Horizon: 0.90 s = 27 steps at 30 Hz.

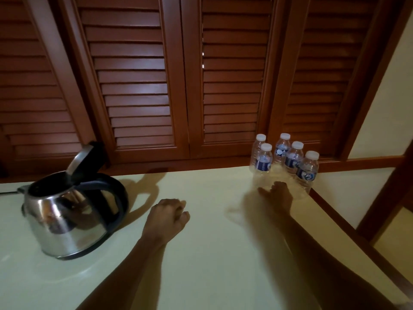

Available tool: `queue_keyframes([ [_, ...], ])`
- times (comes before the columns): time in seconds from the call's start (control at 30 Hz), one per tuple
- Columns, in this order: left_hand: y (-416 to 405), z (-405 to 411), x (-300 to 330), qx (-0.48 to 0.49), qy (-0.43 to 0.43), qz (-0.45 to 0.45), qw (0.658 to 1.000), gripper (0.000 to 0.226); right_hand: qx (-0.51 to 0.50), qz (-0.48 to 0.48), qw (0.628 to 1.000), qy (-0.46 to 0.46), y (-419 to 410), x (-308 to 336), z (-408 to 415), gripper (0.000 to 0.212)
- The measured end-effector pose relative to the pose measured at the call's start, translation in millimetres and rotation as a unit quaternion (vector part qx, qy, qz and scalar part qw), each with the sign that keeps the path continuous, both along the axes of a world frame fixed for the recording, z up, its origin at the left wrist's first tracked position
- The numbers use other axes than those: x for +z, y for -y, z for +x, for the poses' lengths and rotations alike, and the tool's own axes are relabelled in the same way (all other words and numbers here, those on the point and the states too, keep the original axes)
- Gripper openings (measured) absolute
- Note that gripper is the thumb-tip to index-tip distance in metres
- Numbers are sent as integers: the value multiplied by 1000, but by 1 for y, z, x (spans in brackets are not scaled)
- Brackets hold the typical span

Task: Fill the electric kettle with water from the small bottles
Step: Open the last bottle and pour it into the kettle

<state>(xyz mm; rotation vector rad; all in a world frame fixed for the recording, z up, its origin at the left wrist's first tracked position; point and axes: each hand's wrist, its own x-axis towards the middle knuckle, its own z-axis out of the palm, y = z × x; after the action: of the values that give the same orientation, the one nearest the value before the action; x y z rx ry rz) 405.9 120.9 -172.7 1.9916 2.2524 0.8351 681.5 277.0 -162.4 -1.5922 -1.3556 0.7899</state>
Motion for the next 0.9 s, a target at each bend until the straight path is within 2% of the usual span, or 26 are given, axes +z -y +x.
queue_keyframes([
  [0.1, 10, -4, -2, -34, -11, -15, 999, 25, 43, 11, 999, 24, 42, -1, -18, 42],
  [0.27, 49, -27, -2, -105, 25, -25, 994, 29, 208, 50, 961, 177, 102, -5, -75, 11],
  [0.37, 89, -54, -1, -136, 28, -42, 989, 25, 261, 84, 929, 246, 140, -7, -128, 12],
  [0.53, 166, -123, 0, -159, 25, -66, 985, 25, 338, 133, 897, 252, 206, -13, -214, 28],
  [0.63, 212, -171, -1, -142, 25, -65, 987, 20, 318, 161, 886, 297, 238, -20, -255, 34],
  [0.77, 266, -232, 0, -96, 46, -53, 993, 12, 245, 176, 889, 345, 265, -23, -279, 17],
  [0.9, 305, -293, 4, -16, 100, -26, 995, 9, 240, 162, 878, 381, 281, -21, -291, 18],
])
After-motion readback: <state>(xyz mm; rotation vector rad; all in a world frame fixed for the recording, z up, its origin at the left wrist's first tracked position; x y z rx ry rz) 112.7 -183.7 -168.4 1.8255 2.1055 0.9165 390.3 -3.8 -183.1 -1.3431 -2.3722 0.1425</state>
